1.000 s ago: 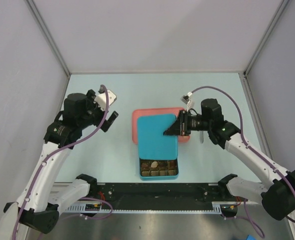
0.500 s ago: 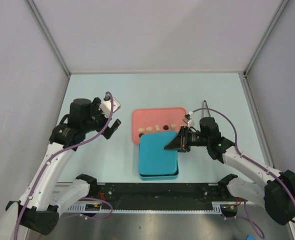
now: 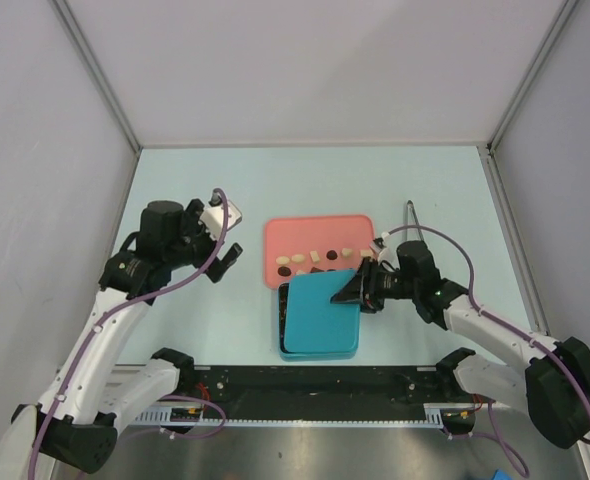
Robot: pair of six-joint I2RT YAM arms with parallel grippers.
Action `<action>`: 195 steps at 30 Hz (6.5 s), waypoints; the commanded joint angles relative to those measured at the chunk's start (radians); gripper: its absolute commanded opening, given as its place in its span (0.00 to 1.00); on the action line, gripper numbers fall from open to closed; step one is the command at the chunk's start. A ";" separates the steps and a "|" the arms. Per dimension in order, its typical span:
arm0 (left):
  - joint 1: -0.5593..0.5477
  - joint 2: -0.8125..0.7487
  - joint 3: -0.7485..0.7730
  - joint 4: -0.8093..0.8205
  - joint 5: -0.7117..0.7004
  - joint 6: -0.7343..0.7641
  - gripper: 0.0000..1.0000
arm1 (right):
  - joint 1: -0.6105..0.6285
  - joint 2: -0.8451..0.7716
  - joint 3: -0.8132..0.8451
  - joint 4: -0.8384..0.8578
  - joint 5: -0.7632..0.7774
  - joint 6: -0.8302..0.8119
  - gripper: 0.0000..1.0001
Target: Pack the chocolate
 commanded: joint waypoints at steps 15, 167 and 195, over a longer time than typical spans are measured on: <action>0.005 -0.015 -0.017 0.023 0.053 0.020 1.00 | 0.013 0.056 0.231 -0.579 0.195 -0.296 1.00; -0.432 0.103 -0.496 0.508 -0.073 0.041 0.98 | 0.334 0.185 0.308 -0.481 0.843 0.149 1.00; -0.432 0.013 -0.257 0.242 -0.051 0.003 0.90 | 0.300 0.089 0.271 -0.550 0.880 0.097 1.00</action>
